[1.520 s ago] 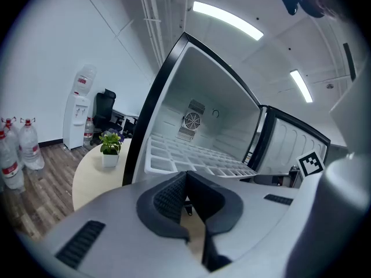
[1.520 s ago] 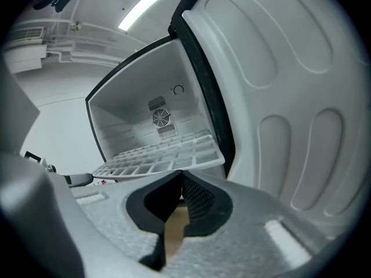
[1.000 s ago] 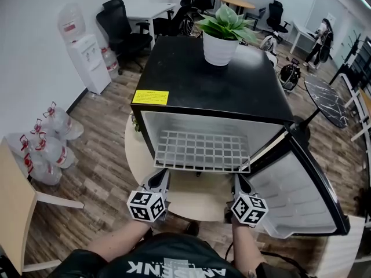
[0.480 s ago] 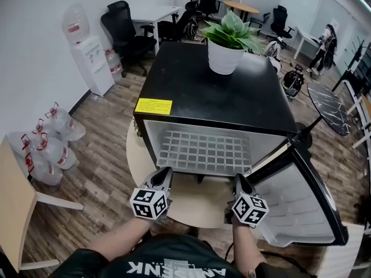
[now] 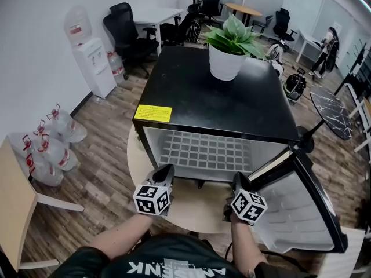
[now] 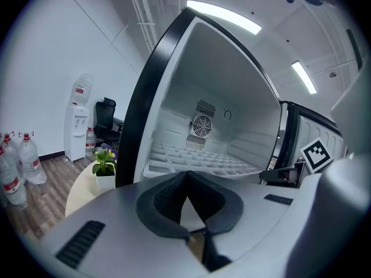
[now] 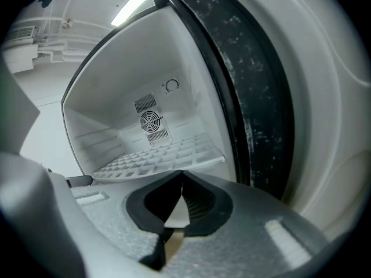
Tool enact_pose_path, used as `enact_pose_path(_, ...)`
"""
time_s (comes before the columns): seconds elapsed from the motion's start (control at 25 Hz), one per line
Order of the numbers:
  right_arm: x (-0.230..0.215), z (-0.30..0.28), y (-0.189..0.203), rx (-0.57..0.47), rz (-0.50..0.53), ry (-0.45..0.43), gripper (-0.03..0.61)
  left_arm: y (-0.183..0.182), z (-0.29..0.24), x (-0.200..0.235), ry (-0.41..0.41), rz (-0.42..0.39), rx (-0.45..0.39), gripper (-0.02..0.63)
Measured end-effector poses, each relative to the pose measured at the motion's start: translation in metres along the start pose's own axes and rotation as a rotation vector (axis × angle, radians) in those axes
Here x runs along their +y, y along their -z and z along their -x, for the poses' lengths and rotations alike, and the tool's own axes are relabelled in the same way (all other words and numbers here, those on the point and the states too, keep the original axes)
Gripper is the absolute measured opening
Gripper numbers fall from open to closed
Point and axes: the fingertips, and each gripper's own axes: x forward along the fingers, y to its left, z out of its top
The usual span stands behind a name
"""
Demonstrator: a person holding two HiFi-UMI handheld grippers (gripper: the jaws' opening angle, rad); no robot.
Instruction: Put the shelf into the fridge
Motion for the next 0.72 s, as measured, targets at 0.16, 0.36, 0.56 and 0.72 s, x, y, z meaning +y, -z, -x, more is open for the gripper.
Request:
enact_pose_path(0.16, -0.001, -0.009, -0.004, -0.005, -0.009, -0.001, 0.008, -0.004, -0.009, 0.003, -0.009, -0.012, 0.002, 0.002)
enact_pose_path(0.36, -0.003, -0.015, -0.006, -0.002, -0.015, 0.001, 0.008, -0.004, -0.014, 0.005, -0.028, -0.03, -0.016, 0.002)
enact_pose_path(0.56, -0.002, -0.015, -0.006, 0.009, -0.006, 0.007, 0.008, -0.005, -0.014, 0.005, -0.039, -0.023, -0.008, 0.002)
enact_pose_path(0.72, -0.002, -0.015, -0.005, 0.011, -0.007, 0.005, 0.008, -0.004, -0.013, 0.006, -0.026, -0.054, 0.006, 0.002)
